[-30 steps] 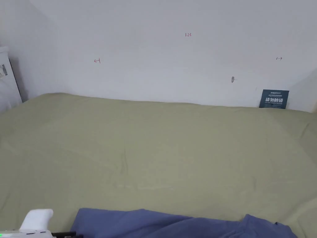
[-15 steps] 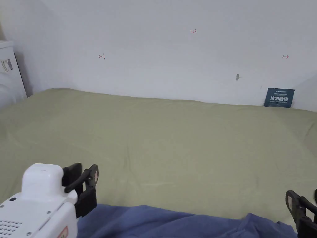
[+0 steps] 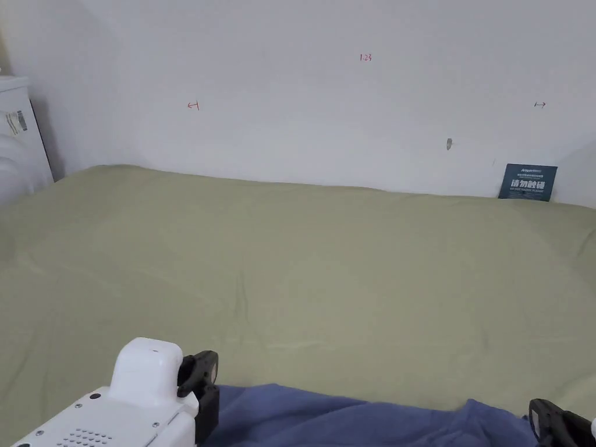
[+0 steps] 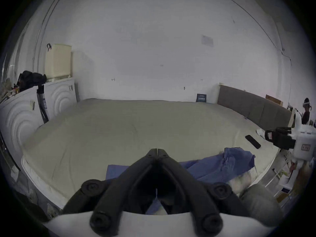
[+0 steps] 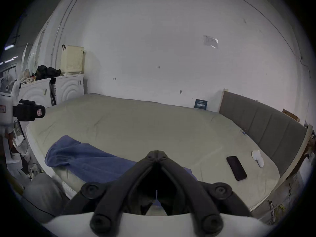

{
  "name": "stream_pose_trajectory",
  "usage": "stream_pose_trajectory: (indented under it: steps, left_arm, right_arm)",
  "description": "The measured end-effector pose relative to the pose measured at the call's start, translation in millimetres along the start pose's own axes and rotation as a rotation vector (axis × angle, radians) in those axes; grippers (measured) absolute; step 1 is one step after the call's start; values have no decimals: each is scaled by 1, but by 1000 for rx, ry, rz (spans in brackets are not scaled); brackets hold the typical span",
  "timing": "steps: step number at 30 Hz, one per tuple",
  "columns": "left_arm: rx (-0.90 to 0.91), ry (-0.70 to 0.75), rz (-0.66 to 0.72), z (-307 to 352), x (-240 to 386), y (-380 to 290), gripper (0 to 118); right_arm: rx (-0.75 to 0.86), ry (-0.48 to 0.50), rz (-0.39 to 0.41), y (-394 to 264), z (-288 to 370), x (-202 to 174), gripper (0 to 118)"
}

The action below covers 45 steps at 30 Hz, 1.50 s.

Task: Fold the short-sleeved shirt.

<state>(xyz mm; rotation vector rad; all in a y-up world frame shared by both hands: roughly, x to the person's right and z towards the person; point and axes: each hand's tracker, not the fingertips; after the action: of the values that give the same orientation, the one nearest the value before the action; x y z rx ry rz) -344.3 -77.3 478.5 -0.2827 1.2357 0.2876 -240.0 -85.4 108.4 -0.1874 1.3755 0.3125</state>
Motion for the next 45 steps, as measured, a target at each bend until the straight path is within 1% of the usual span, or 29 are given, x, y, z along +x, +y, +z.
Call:
stream_pose_trajectory:
  steps: [3,4,6,8,10,12,13,15,16,17,18,19,20,21,22,23,24,27,32,35,39,43,44,45]
  left_arm:
    - [-64,-36,104,-6,-23,7,0]
    - [-68,-42,120,-8,-32,10,0]
    - [-87,-28,103,-13,-50,17,0]
    - [-158,-54,82,-22,-73,23,0]
    - [-246,-95,110,-34,-98,24,0]
    - [-278,-75,158,-43,-118,20,0]
    - [-272,-44,156,-46,-125,16,0]
    - [-316,-44,179,-55,-141,10,0]
    - [-332,-57,189,-58,-146,5,0]
    - [-380,-108,209,-65,-153,0,0]
    - [-411,-117,215,-71,-158,-5,6]
    - [-440,-115,220,-79,-162,-11,25]
    - [-493,-147,245,-86,-169,-20,71]
    - [-537,-154,279,-93,-173,-26,97]
    - [-592,-162,319,-100,-174,-31,107]
    - [-620,-185,332,-105,-175,-36,107]
    - [-609,-212,336,-103,-168,-36,107]
    - [-619,-199,337,-117,-168,-45,107]
    - [-657,-205,445,-145,-182,-70,106]
    - [-587,-243,502,-148,-187,-71,106]
    - [-568,-254,617,-133,-182,-67,106]
    - [-547,-271,609,-129,-185,-72,104]
    - [-542,-280,615,-129,-185,-73,102]
    - [-534,-290,628,-129,-184,-74,96]
  right_arm:
    - [-7,-2,0,-3,-5,6,0]
    - [-10,-2,-2,-2,-6,7,0]
    - [-17,-2,-12,-2,-8,8,0]
    - [-22,6,-26,-1,-10,9,0]
    - [-28,16,-33,-1,-12,8,0]
    - [-30,28,-43,-1,-13,9,0]
    - [-29,34,-46,-3,-14,8,0]
    - [-30,34,-45,-2,-16,8,0]
    - [-34,36,-45,-1,-18,8,0]
    - [-37,37,-44,-3,-20,7,0]
    - [-41,38,-41,-3,-23,7,0]
    - [-44,39,-40,-2,-25,7,0]
    - [-47,43,-39,0,-27,7,0]
    - [-51,50,-36,-1,-29,7,0]
    - [-59,63,-29,-1,-31,6,0]
    - [-63,74,-19,-1,-33,6,0]
    - [-61,78,-8,-1,-35,5,0]
    - [-66,86,14,1,-38,-1,0]
    - [-75,114,34,0,-44,-7,0]
    - [-85,122,44,-1,-45,-9,0]
    - [-91,134,29,-2,-45,-10,0]
    - [-91,150,2,-4,-45,-11,0]
    - [-93,151,0,-4,-45,-12,0]
    - [-94,152,-3,-5,-46,-11,0]
